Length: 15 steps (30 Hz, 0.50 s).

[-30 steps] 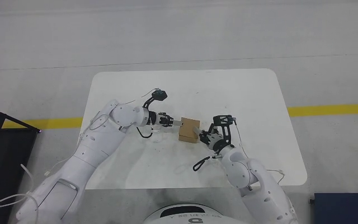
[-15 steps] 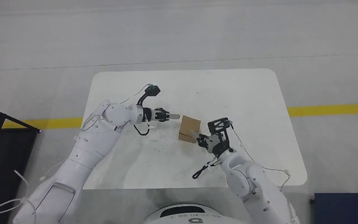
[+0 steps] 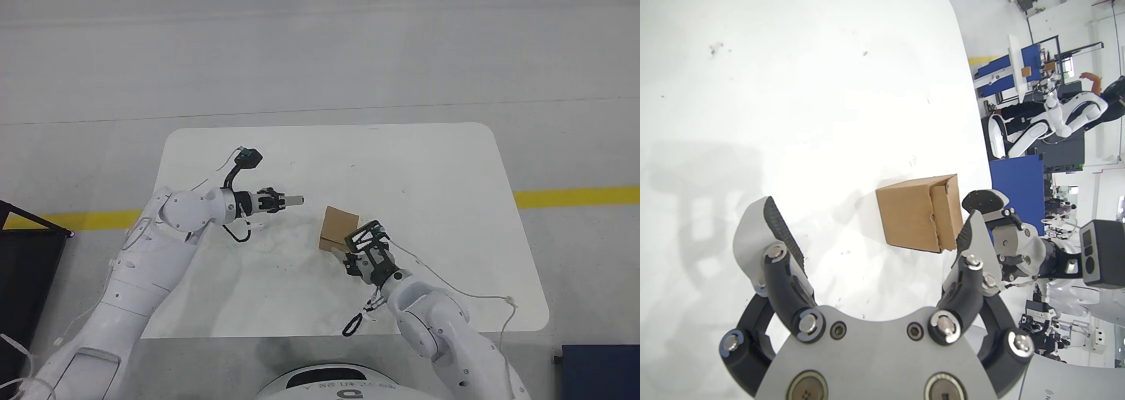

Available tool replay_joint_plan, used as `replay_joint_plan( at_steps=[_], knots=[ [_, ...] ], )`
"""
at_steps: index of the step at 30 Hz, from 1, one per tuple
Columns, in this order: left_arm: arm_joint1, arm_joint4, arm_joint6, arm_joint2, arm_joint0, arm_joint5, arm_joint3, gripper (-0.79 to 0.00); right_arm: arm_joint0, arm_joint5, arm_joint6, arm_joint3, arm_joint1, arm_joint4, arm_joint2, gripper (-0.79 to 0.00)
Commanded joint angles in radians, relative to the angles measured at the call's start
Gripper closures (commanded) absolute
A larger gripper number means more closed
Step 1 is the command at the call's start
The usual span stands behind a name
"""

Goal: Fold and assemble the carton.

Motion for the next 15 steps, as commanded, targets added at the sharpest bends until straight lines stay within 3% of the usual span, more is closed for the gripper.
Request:
replay_joint_plan(
  at_steps=[1, 10, 15],
  knots=[
    [0.005, 0.003, 0.000, -0.013, 0.017, 0.001, -0.012, -0.785, -0.011, 0.012, 0.009, -0.008, 0.002, -0.007, 0.018, -0.616],
    [0.016, 0.008, 0.007, -0.037, 0.065, 0.013, -0.052, -0.785, -0.060, 0.106, 0.025, -0.062, 0.007, -0.071, 0.077, -0.591],
    [0.016, 0.010, 0.007, -0.028, 0.074, 0.014, -0.054, -0.785, -0.066, 0.010, -0.010, -0.084, 0.009, -0.046, 0.051, -0.594]
  ],
)
